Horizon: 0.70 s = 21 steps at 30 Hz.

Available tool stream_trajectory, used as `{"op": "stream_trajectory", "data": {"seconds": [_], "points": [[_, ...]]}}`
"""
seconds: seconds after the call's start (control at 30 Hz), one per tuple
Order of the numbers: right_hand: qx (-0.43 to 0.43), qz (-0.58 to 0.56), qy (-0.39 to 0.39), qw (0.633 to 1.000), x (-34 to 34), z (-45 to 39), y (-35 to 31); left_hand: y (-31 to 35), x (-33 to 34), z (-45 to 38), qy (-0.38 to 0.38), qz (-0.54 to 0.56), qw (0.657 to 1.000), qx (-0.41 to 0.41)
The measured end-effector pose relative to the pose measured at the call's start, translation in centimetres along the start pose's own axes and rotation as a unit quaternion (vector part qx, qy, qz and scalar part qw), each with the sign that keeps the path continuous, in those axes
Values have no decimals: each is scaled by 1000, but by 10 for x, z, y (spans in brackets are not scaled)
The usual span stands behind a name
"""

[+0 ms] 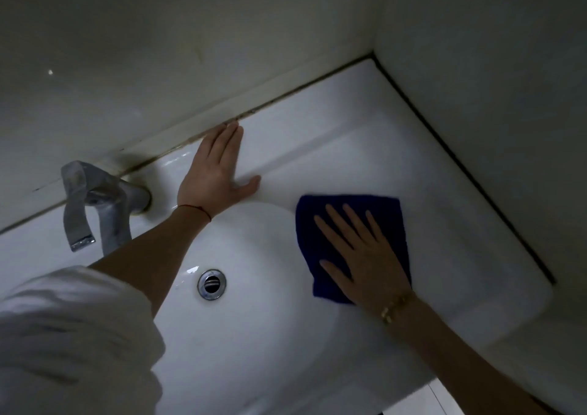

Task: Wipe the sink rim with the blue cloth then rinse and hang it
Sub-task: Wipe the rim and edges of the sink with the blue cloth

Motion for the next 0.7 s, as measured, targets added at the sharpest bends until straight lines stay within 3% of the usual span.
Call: {"op": "stream_trajectory", "data": {"seconds": [0.13,0.37,0.57,0.7], "points": [[10,-2,2,1000,-13,36,30,-1,4,0,-4,-5,1000,-3],[141,36,47,988,-34,-5,40,-1,7,0,8,-6,1000,-3],[-18,0,-35,999,-14,22,20,0,4,0,13,-9,1000,-4],[16,-14,9,1000,-27,2,43,0,1,0,2,-8,1000,-4]]}}
Point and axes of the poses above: each hand's wrist, its own z-axis away from the middle knuckle, its own x-axis out of the palm, y = z × x, the point moved 2 cm from there along -z, towards the middle knuckle, and after that the axes turned 15 degrees about -z, right-handed, at the moved point
